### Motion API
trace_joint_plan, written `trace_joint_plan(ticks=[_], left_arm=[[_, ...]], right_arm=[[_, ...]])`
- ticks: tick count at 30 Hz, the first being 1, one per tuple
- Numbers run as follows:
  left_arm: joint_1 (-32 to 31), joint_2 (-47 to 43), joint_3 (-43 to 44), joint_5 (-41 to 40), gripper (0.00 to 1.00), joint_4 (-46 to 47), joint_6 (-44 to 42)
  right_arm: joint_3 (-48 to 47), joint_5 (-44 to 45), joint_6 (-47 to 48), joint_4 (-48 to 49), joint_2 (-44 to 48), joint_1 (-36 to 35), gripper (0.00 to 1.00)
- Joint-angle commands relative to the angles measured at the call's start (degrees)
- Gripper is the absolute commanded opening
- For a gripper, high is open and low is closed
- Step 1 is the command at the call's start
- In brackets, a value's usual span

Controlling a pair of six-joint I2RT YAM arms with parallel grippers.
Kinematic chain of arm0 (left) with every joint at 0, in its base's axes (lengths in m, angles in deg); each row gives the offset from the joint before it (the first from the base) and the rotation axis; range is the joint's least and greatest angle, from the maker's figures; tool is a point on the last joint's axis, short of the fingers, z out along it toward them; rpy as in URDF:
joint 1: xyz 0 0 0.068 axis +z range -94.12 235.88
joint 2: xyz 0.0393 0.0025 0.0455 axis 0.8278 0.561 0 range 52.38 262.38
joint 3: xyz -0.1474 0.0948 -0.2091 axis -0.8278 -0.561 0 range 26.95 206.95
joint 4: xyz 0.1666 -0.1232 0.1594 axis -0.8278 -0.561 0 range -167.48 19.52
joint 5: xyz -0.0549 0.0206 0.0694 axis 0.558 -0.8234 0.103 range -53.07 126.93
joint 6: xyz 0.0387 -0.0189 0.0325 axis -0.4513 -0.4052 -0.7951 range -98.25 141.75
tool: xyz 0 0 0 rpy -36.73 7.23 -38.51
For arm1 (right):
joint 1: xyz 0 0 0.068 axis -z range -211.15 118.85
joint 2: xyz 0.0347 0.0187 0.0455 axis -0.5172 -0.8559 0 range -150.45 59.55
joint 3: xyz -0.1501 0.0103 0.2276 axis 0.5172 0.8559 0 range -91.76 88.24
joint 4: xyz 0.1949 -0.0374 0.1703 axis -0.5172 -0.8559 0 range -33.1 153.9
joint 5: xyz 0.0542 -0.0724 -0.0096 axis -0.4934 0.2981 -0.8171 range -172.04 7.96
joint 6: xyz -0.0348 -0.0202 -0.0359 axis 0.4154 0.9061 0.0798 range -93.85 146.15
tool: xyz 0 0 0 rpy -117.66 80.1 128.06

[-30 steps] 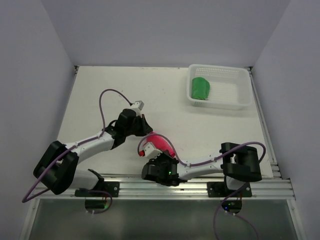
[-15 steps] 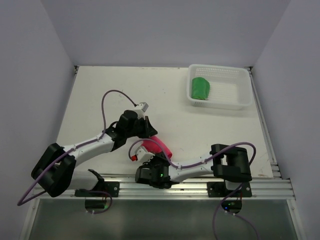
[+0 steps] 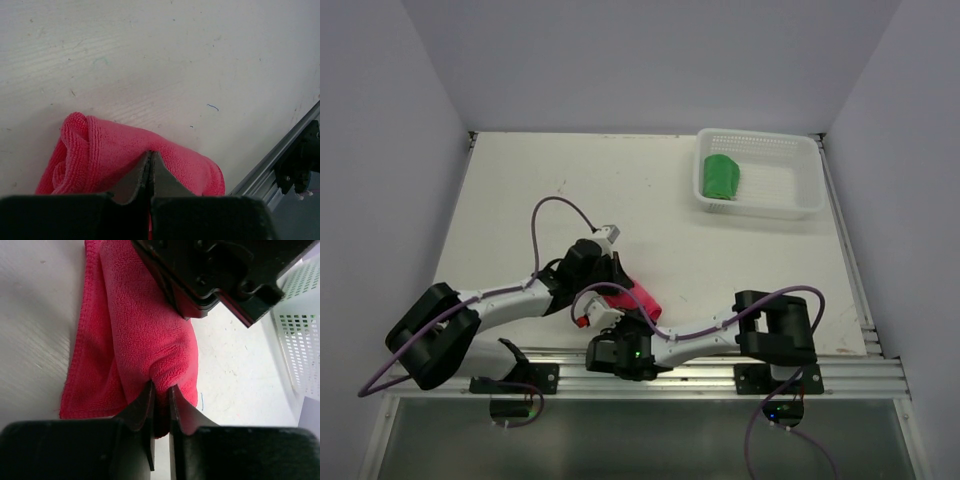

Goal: Roll the towels
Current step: Roll the towel

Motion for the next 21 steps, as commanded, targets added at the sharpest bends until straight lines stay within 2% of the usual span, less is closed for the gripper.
trace_joint_plan(ticks=[1, 3, 7, 11, 15, 20, 21], left_arm=[[-0.3, 1.4, -3.7, -4.0, 0.0, 0.5, 1.6], [-0.3, 2.1, -4.7, -4.0, 0.0, 1.7, 1.9], [-0.3, 4.2, -5.3, -3.8, 0.0, 3.1, 2.2], [-0.3, 4.0, -5.6, -4.2, 0.0, 2.9, 2.0], [-0.3, 3.3, -5.6, -4.4, 0.0, 2.1, 2.0], [-0.3, 1.3, -6.9, -4.9, 0.0, 1.8, 2.2], [-0.4, 0.8, -6.9, -4.9, 0.0, 1.8, 2.3]], right_arm=[[1.0, -3.3, -2.4, 0.7, 2.9, 0.0, 0.14], [1.2, -3.7, -3.3, 1.0, 3.6, -0.1, 0.19], [1.8, -4.6, -4.7, 1.8, 7.0, 0.6, 0.37], [3.3, -5.4, -4.7, 3.6, 13.7, 0.9, 0.43], [6.1, -9.9, -5.1, 7.2, 21.6, 1.9, 0.49], [11.9, -25.5, -9.7, 14.4, 29.5, 9.3, 0.58], [14.2, -27.8, -12.1, 16.6, 30.5, 12.8, 0.6]])
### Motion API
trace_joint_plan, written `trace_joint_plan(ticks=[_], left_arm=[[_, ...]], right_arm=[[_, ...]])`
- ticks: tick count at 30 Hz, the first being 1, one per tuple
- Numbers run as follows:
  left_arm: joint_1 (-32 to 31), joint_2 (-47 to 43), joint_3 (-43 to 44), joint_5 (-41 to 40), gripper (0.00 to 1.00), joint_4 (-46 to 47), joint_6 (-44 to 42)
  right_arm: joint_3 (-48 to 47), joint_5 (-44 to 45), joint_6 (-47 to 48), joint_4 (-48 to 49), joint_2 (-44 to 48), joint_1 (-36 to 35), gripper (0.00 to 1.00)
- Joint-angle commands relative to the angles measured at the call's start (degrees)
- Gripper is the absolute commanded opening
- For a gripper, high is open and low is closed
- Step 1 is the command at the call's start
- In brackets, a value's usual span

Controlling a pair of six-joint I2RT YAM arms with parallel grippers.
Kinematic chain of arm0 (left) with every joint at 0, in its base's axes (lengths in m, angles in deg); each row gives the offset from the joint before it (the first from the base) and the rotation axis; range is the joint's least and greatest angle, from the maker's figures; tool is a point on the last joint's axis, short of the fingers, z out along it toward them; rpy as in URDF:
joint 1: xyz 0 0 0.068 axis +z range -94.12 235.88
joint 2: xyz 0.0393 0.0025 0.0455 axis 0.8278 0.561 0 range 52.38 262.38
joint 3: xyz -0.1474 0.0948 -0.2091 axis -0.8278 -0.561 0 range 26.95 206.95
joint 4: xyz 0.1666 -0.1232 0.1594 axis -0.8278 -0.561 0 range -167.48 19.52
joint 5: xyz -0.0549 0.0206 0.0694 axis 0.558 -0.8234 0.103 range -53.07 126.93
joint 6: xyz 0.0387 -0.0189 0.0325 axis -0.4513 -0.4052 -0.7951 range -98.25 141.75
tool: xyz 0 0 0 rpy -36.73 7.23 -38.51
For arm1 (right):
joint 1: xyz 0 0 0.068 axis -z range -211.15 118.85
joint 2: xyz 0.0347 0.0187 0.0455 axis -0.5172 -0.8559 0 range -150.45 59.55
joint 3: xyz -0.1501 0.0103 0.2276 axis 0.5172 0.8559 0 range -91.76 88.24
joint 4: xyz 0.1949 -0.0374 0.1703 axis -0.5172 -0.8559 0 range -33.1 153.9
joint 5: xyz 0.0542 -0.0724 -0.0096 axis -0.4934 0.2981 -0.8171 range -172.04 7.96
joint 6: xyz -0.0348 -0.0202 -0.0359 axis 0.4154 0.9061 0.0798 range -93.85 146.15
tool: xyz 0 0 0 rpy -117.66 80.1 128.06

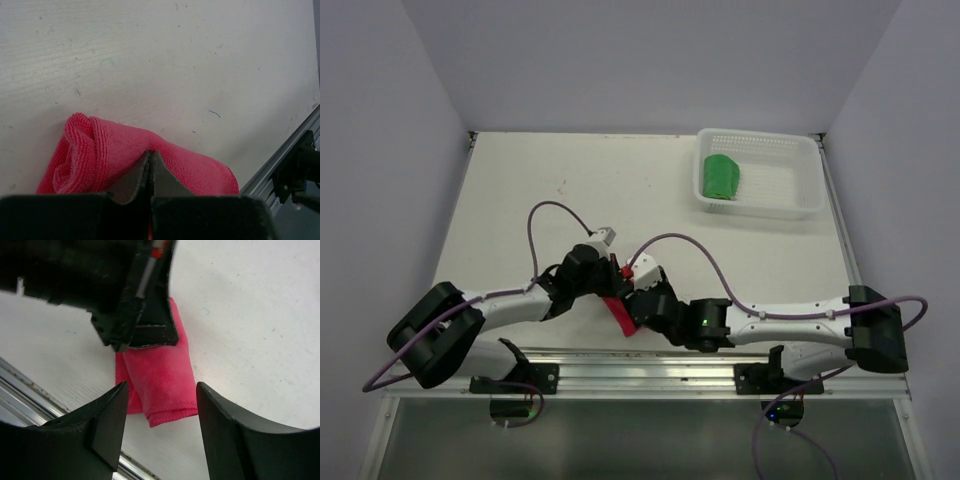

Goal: Roll the towels
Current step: Roll the towel

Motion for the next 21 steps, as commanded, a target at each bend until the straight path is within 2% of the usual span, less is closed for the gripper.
trace_joint_plan(ticks=[1, 6, 13, 21], left_arm=[[-0.1, -0.5, -3.0, -3.3, 0.0, -6.2, -0.7], [-0.1, -1.3, -3.8, -3.2, 0.0, -5.8, -0.4], [-0.2, -1.9, -5.0, -2.9, 0.0, -5.0, 0.1], [-0.1, -3.6, -5.2, -3.2, 0.0, -5.5, 0.1]], right_arm=[[5.5, -14.6, -6.9, 8.2, 4.6, 7.6, 0.61], [9.3, -24.3, -11.6, 11.5, 4.7, 15.3, 0.68], [13.7, -31.9, -16.1, 19.6, 0.7, 18.4, 0.7], [13.6, -32.4, -15.6, 18.4, -5.5, 18.5, 0.63]])
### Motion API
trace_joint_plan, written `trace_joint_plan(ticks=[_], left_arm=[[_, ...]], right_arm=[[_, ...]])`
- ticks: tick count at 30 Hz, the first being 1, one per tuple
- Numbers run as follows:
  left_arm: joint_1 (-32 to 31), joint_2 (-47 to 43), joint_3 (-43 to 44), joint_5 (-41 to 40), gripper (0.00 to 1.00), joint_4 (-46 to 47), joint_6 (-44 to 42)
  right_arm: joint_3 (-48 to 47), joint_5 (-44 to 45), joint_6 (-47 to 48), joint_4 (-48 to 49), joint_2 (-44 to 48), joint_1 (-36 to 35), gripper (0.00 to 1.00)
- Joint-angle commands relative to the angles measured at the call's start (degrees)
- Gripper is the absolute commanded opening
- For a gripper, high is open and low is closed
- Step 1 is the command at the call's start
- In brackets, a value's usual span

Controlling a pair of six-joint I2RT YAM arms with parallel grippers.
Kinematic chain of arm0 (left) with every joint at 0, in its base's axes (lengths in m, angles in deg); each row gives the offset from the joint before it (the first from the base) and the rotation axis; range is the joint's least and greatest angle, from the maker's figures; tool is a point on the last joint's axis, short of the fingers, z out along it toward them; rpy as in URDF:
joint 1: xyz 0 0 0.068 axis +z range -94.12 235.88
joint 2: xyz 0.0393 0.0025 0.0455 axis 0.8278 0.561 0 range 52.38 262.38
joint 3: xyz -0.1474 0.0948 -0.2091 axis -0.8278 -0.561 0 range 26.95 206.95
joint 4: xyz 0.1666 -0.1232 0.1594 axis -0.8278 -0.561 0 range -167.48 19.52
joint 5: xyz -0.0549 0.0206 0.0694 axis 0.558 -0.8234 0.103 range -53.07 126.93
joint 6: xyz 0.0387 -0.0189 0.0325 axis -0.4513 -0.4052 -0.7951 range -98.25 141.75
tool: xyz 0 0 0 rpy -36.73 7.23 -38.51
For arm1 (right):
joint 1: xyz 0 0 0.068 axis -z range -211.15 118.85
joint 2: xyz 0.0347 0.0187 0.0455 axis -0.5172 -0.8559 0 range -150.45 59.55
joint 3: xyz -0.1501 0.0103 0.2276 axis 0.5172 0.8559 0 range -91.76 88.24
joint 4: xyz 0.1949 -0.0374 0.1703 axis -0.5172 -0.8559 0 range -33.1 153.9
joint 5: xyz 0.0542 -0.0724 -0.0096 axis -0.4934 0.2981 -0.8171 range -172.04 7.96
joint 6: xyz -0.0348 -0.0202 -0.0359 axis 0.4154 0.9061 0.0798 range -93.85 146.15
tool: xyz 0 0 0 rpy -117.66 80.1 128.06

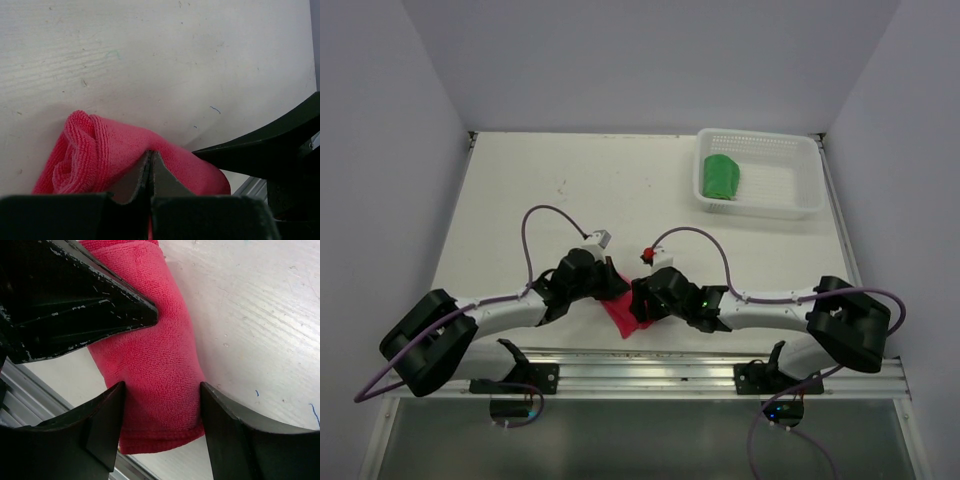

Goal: Roll the towels
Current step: Roll the towel

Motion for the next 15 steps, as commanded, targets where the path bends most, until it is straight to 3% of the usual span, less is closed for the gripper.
trace_joint_plan(ticks=[1, 5, 9, 15], left_arm=[[-0.1, -0.2, -2.1, -2.5, 0.0, -6.2, -0.9], [-0.1, -0.3, -1.7, -2.5, 0.0, -6.3, -1.0], [0.0, -0.1, 0.6, -3.2, 0.0, -7.7, -2.0], [1.2, -0.7, 7.9, -5.9, 0.0, -13.5, -5.8]], right_arm=[[0.0, -2.1, -0.6, 1.1, -2.0, 0.0, 0.61], [-0.5, -2.5, 1.0, 0.8, -2.8, 0.0, 0.45], [-1.7, 2.1, 3.9, -1.9, -2.5, -2.0, 0.21], [-6.1, 20.8, 8.2, -9.9, -2.7, -9.4, 0.11]])
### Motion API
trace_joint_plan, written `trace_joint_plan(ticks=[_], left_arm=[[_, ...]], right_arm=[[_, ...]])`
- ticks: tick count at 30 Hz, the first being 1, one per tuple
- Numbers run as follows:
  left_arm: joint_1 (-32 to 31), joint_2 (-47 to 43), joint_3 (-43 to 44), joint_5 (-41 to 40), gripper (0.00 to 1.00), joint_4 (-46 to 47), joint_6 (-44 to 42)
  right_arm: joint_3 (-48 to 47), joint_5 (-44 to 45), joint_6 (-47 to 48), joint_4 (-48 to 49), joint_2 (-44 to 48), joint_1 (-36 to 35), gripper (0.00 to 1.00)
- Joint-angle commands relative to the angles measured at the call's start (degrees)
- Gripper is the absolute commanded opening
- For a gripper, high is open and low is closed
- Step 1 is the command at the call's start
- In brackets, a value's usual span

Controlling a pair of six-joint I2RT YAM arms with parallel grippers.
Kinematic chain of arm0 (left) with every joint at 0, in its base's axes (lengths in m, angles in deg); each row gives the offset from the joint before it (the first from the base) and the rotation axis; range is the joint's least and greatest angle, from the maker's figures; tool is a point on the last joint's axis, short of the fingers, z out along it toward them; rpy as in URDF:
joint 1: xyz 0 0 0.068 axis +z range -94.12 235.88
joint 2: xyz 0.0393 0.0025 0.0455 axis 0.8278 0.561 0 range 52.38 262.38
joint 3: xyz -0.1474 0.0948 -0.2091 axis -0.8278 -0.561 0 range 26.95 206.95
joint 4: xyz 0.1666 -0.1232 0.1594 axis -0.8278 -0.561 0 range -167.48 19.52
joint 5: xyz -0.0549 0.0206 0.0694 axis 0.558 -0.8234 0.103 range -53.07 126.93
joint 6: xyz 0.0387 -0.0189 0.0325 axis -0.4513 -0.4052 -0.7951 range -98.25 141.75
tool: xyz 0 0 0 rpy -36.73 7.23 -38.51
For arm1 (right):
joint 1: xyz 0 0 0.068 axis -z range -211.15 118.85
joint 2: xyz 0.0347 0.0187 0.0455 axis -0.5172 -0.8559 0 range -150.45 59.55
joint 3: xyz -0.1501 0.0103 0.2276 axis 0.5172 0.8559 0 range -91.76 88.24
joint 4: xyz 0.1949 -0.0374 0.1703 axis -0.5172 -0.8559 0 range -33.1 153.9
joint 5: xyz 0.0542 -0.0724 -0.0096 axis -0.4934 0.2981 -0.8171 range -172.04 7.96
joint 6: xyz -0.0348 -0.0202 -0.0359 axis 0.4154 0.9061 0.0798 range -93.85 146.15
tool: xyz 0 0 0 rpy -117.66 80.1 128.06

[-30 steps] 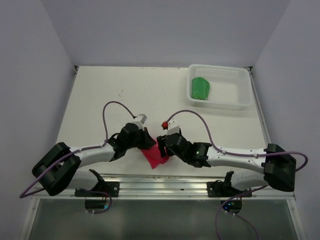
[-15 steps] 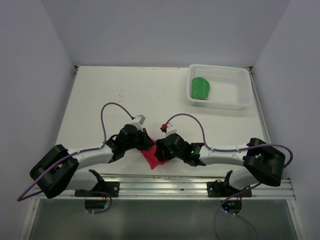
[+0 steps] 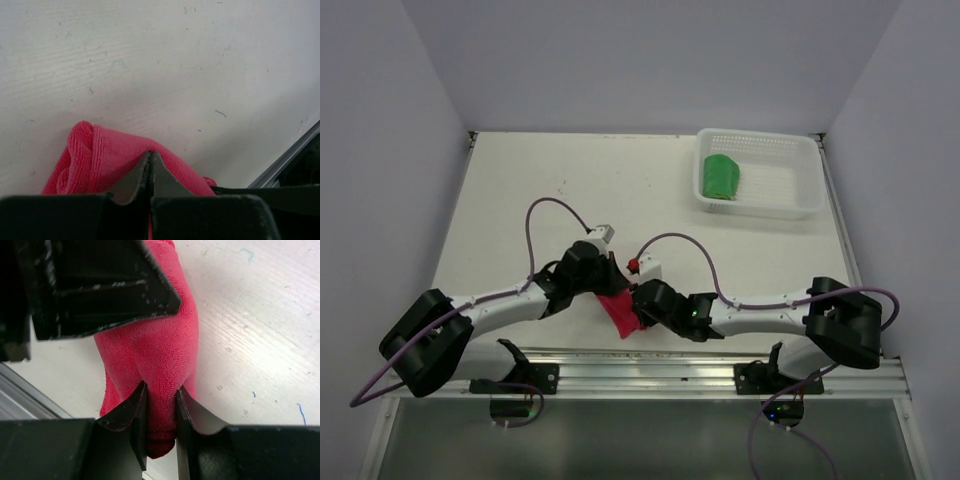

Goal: Roll the towels
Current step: Roll the towel

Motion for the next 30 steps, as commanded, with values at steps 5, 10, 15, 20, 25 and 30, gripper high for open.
trace_joint_plan(ticks=[5, 10, 15, 20, 25, 30], left_arm=[[1.6, -3.3, 9.6, -5.4, 0.0, -10.0, -5.8], [1.6, -4.2, 10.4, -3.6, 0.0, -10.4, -5.5], [1.5, -3.9, 6.3, -0.8, 0.0, -7.5, -3.2], [1.3, -3.4, 3.7, 1.5, 0.0, -4.4, -2.3], [1.0, -2.9, 1.1, 1.1, 0.0, -3.8, -2.1], [1.0, -2.4, -2.6, 0.5, 0.0, -2.9, -1.3]], right_arm=[[-5.5, 23.1, 2.9, -10.7, -3.1, -7.3, 0.1], [-6.9, 30.0, 2.8, -12.1, -4.9, -10.7, 0.11], [-9.6, 31.5, 3.3, -14.1, -7.8, -12.9, 0.17], [-11.9, 32.6, 2.7, -15.7, -10.3, -14.3, 0.2], [-12.5, 32.2, 1.7, -16.7, -10.8, -14.4, 0.24], [-12.5, 31.2, 1.6, -16.9, -10.0, -14.4, 0.38]])
